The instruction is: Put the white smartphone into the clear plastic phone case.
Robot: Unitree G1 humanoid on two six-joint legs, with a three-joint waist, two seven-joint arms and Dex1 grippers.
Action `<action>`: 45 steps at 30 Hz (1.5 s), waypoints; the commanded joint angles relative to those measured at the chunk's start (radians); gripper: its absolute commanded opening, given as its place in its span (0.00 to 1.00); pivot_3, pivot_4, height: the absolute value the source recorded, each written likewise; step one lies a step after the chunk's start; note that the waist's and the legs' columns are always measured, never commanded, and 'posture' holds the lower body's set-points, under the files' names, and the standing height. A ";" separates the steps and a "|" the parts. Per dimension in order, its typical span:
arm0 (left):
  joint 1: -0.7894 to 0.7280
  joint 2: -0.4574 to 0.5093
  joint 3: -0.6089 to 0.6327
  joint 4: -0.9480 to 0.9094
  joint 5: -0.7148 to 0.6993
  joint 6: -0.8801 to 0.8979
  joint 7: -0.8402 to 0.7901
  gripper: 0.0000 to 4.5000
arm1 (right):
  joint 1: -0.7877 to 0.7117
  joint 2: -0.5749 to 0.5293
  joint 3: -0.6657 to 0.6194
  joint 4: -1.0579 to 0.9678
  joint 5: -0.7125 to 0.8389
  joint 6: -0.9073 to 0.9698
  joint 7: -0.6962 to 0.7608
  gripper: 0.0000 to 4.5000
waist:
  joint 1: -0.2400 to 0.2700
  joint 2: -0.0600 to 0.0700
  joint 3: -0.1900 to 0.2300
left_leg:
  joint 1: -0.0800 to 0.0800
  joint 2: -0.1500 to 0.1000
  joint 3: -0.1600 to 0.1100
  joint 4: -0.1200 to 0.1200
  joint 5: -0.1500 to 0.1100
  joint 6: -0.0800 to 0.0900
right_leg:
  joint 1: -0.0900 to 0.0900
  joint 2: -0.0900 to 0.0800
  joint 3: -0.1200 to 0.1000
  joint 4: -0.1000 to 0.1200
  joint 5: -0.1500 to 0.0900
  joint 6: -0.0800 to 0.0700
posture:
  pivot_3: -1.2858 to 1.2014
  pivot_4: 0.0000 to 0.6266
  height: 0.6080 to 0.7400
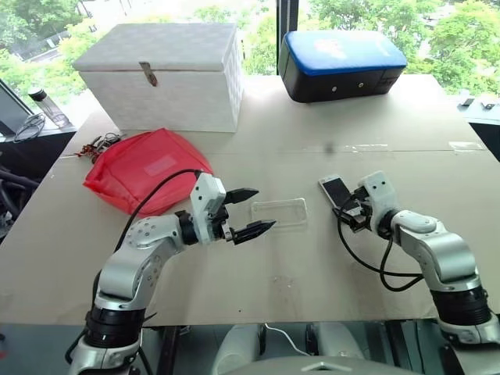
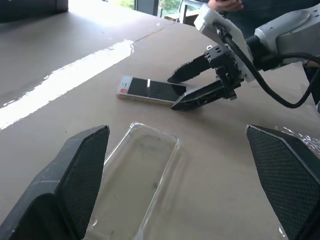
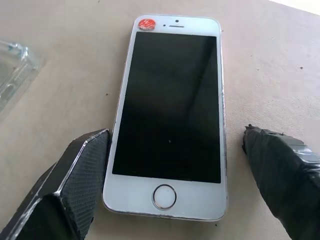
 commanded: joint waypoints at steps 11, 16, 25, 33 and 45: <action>0.030 0.007 0.025 -0.080 -0.039 -0.022 0.069 1.00 | 0.005 0.051 0.076 0.075 -0.051 -0.011 -0.030 0.64 | -0.018 0.001 0.000 | 0.000 0.000 0.002 -0.001 0.000 0.000 | -0.001 0.000 0.003 0.000 0.000 0.000 | 0.52 0.24 1.00; 0.011 -0.010 0.028 -0.064 -0.044 -0.025 0.095 1.00 | -0.001 0.047 0.045 0.068 -0.049 -0.094 -0.012 0.64 | -0.019 0.001 0.000 | 0.000 0.000 0.002 -0.002 0.000 0.000 | -0.001 0.000 0.003 0.000 0.000 0.000 | 0.52 0.24 1.00; -0.047 -0.079 0.129 0.087 -0.039 -0.080 0.209 1.00 | -0.108 -0.050 0.012 0.000 0.062 -0.276 0.241 0.28 | -0.017 0.008 0.014 | -0.010 0.000 0.003 -0.003 0.002 -0.004 | -0.012 0.000 0.004 0.000 0.000 0.000 | 0.52 0.24 1.00; 0.057 -0.073 0.155 0.078 0.004 -0.190 0.210 1.00 | -0.277 -0.098 0.138 0.156 -0.043 -0.321 0.283 0.00 | -0.007 0.007 0.015 | -0.022 -0.001 0.001 -0.003 0.003 -0.005 | -0.023 -0.002 0.002 -0.002 0.000 0.000 | 0.52 0.24 1.00; 0.116 -0.071 0.124 0.010 -0.005 -0.196 0.204 1.00 | -0.218 -0.112 0.014 0.120 -0.001 -0.118 0.202 0.74 | 0.003 0.007 0.016 | -0.024 -0.002 0.000 -0.002 0.003 -0.005 | -0.022 -0.003 0.001 -0.002 0.000 0.000 | 0.52 0.24 1.00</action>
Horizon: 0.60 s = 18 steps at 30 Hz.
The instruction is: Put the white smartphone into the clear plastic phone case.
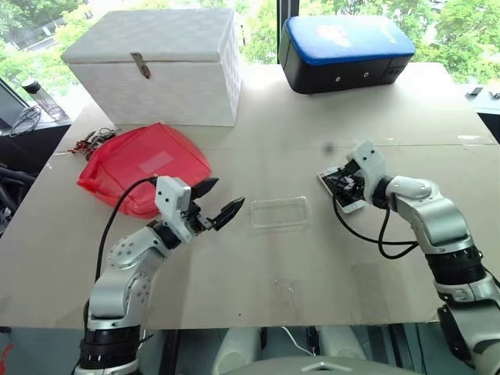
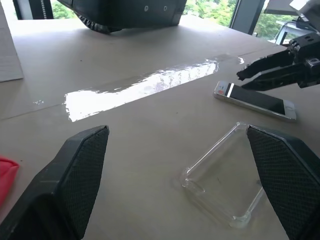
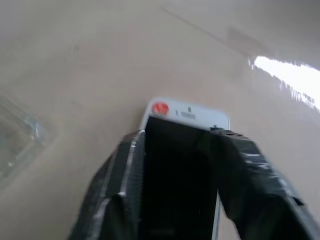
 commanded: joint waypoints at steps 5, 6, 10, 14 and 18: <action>-0.037 0.017 -0.014 -0.021 -0.015 -0.008 -0.020 1.00 | 0.042 0.020 -0.053 -0.077 0.043 0.112 -0.040 0.98 | -0.001 0.000 0.000 | 0.000 0.000 0.000 0.000 0.000 0.000 | 0.000 0.000 0.000 0.001 0.000 0.000 | 0.52 0.24 1.00; -0.042 0.020 -0.015 -0.018 -0.016 -0.006 -0.024 1.00 | 0.043 0.021 -0.047 -0.069 0.041 0.122 -0.045 0.98 | -0.002 0.000 0.000 | 0.000 0.000 0.000 0.000 0.000 0.000 | 0.000 0.000 0.000 0.001 0.000 0.000 | 0.52 0.24 1.00; -0.056 0.027 -0.019 -0.009 -0.016 -0.005 -0.035 1.00 | 0.021 0.031 -0.023 -0.003 0.014 0.155 -0.082 0.98 | -0.005 0.000 0.000 | 0.001 0.000 0.001 0.000 0.000 0.000 | 0.001 0.000 0.001 0.001 0.000 0.000 | 0.52 0.24 1.00; -0.060 0.027 -0.027 -0.002 -0.008 -0.014 -0.043 1.00 | 0.020 0.017 0.049 0.034 -0.004 0.165 -0.061 0.98 | -0.008 -0.001 -0.001 | 0.003 0.000 0.000 0.002 0.000 0.000 | 0.003 0.000 0.000 0.001 0.000 0.000 | 0.52 0.24 1.00; -0.055 0.023 -0.027 -0.003 -0.006 -0.017 -0.041 1.00 | 0.057 0.044 0.075 0.053 -0.009 0.155 -0.073 0.81 | -0.011 -0.003 -0.002 | 0.004 0.000 0.000 0.002 0.000 0.000 | 0.003 0.001 0.000 0.002 0.000 0.000 | 0.52 0.24 1.00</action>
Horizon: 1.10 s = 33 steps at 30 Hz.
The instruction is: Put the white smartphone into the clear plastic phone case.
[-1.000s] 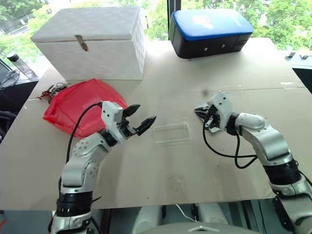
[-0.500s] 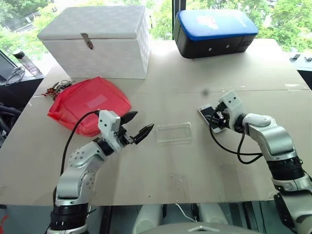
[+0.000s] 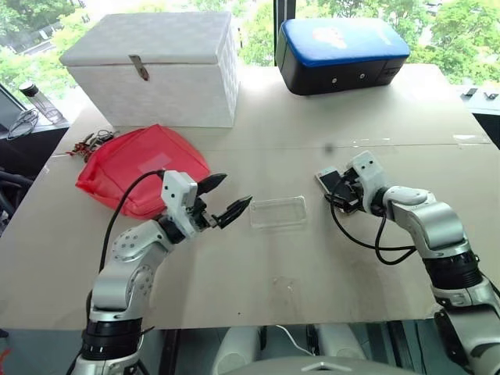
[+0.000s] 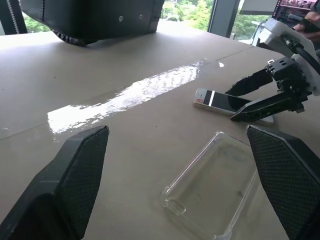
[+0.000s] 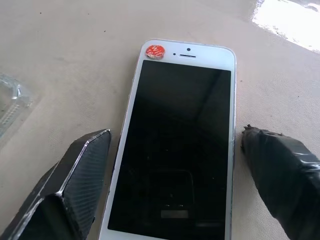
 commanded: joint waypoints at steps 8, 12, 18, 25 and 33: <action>0.006 -0.005 0.014 -0.015 -0.012 -0.014 0.015 1.00 | 0.099 0.029 0.013 0.053 -0.032 -0.088 -0.021 0.64 | -0.003 -0.008 -0.008 | 0.002 0.000 0.000 0.000 0.000 0.000 | 0.001 0.000 0.000 0.000 0.000 0.000 | 0.52 0.24 1.00; 0.004 -0.011 0.029 -0.004 -0.019 -0.012 0.031 1.00 | 0.075 0.017 -0.029 0.003 0.002 -0.256 0.054 0.64 | -0.006 -0.007 -0.007 | 0.001 0.000 0.000 0.000 0.000 0.000 | 0.001 0.000 0.001 0.000 0.000 0.000 | 0.52 0.24 1.00; 0.020 0.027 0.050 0.014 -0.033 -0.011 -0.014 1.00 | -0.051 0.003 0.011 -0.123 0.105 -0.240 0.227 0.62 | -0.013 0.004 0.004 | -0.001 0.000 0.001 -0.001 0.000 0.000 | -0.002 0.001 0.002 0.001 0.000 0.000 | 0.52 0.24 1.00; 0.044 0.064 0.084 0.015 -0.038 -0.015 -0.037 1.00 | -0.139 -0.025 0.220 -0.118 0.048 -0.299 0.377 0.62 | -0.003 0.003 0.005 | -0.003 0.000 -0.001 -0.001 0.000 0.000 | -0.003 0.000 -0.001 -0.002 0.000 0.000 | 0.52 0.24 1.00; 0.122 0.080 0.131 0.040 -0.024 -0.037 -0.051 1.00 | -0.177 -0.090 0.432 0.053 -0.179 -0.560 0.485 0.62 | -0.006 0.003 0.005 | -0.003 0.000 -0.001 -0.001 0.000 0.000 | -0.003 -0.001 -0.001 -0.002 0.000 0.000 | 0.52 0.24 1.00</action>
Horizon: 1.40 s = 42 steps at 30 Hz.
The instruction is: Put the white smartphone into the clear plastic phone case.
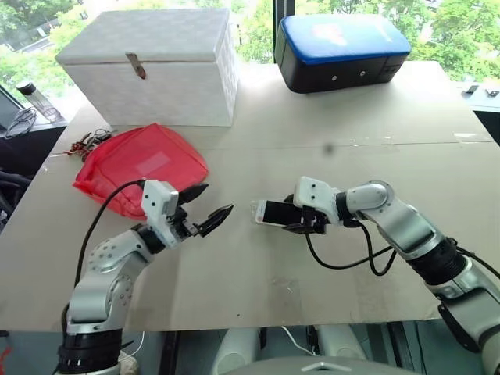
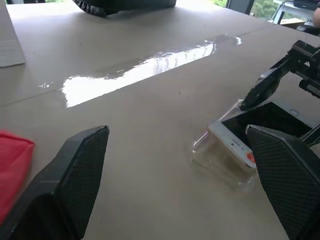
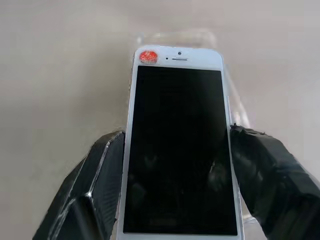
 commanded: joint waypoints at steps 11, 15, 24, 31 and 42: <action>0.039 0.015 0.026 0.015 0.001 -0.062 -0.016 1.00 | -0.139 0.037 0.018 0.198 -0.112 -0.126 0.105 0.62 | -0.001 0.000 0.000 | 0.001 0.000 0.000 0.001 0.000 0.000 | 0.001 0.000 0.000 0.001 0.000 0.000 | 0.52 0.24 1.00; 0.047 0.012 0.025 0.004 -0.001 -0.062 -0.012 1.00 | -0.157 0.034 0.021 0.215 -0.117 -0.158 0.159 0.62 | -0.001 0.000 0.000 | 0.001 0.000 -0.001 0.001 0.000 0.000 | 0.001 0.000 0.000 0.001 0.000 0.000 | 0.52 0.24 1.00; 0.061 0.006 0.023 -0.011 -0.001 -0.064 0.000 1.00 | -0.154 0.001 0.065 0.220 -0.171 -0.278 0.301 0.62 | 0.001 0.000 0.000 | 0.001 0.000 -0.001 0.001 0.000 0.000 | 0.001 0.000 -0.001 0.000 0.000 0.000 | 0.52 0.24 1.00; 0.051 0.003 0.011 -0.006 0.003 -0.069 0.002 1.00 | -0.161 0.012 0.097 0.255 -0.239 -0.314 0.335 0.62 | 0.002 0.000 0.000 | 0.001 0.000 -0.001 0.001 0.000 0.000 | 0.001 0.000 -0.001 0.000 0.000 0.000 | 0.52 0.24 1.00; 0.039 0.003 -0.013 -0.003 0.012 -0.077 -0.007 1.00 | -0.192 0.077 0.088 0.328 -0.279 -0.256 0.328 0.61 | -0.004 -0.002 -0.002 | 0.003 0.000 -0.001 0.001 0.000 0.000 | 0.003 0.000 0.000 0.001 0.000 0.000 | 0.52 0.24 1.00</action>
